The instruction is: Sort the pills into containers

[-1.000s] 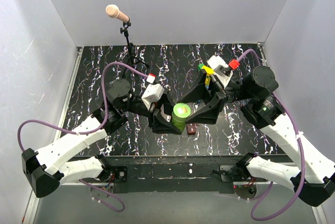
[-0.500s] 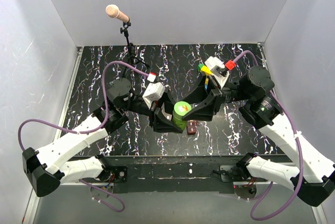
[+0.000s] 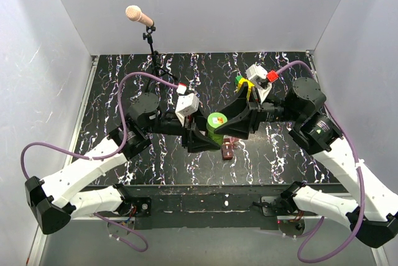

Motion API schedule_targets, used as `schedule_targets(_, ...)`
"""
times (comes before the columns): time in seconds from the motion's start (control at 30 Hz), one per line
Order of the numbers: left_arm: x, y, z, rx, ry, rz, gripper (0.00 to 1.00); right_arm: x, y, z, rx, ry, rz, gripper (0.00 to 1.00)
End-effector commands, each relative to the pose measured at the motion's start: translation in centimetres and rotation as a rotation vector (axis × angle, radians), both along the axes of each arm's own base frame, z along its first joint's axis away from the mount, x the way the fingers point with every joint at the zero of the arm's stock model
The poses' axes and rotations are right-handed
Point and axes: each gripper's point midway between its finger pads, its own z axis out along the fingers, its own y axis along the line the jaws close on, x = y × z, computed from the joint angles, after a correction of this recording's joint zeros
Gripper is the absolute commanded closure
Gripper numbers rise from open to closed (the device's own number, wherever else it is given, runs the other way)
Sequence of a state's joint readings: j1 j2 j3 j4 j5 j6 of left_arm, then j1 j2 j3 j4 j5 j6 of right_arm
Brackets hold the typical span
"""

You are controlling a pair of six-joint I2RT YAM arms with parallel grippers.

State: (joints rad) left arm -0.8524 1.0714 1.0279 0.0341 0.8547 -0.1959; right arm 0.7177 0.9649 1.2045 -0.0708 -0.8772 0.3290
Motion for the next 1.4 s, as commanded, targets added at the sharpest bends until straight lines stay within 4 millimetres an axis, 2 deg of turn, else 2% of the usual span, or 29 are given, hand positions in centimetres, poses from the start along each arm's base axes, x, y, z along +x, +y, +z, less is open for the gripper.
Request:
schedule_targets(0.0,4.4,1.1,4.8,-0.104,-0.067,0.297,1.0,0.0,-0.3,-2.0,-0.09,0.044,-0.031,0.6)
schedule_targets(0.17,6.8,1.7,4.0,-0.062,-0.05,0.442,1.0,1.2,-0.2,-2.8,-0.138,0.097,-0.102,0.66)
schedule_targets(0.47,10.5,2.4,4.6,-0.075,-0.029,0.644,1.0,4.2,-0.3,-4.1,-0.197,0.193,-0.31,0.77)
schedule_targets(0.6,11.7,2.2,4.1,-0.067,-0.018,0.686,1.0,5.4,-0.6,-4.4,-0.211,0.221,-0.399,0.79)
schedule_targets(0.63,12.0,2.0,4.9,-0.096,-0.029,0.694,1.0,5.7,-0.6,-4.4,-0.213,0.23,-0.421,0.8)
schedule_targets(0.8,13.4,1.5,4.3,-0.082,-0.012,0.736,1.0,6.9,-0.9,-4.5,-0.225,0.258,-0.509,0.81)
schedule_targets(1.0,14.8,1.8,3.9,-0.078,-0.001,0.808,1.0,8.1,-1.1,-5.4,-0.272,0.284,-0.607,0.82)
schedule_targets(1.13,15.0,1.7,3.6,-0.077,0.005,0.811,1.0,8.5,-1.0,-5.9,-0.303,0.293,-0.643,0.81)
schedule_targets(1.27,14.9,1.7,3.2,-0.069,0.009,0.808,1.0,8.4,-1.0,-5.8,-0.297,0.286,-0.641,0.75)
schedule_targets(1.33,14.8,1.7,2.9,-0.062,0.012,0.807,1.0,8.2,-1.2,-5.4,-0.281,0.275,-0.638,0.67)
schedule_targets(1.37,14.8,1.8,2.8,-0.059,0.012,0.807,1.0,8.2,-1.4,-5.3,-0.273,0.274,-0.649,0.59)
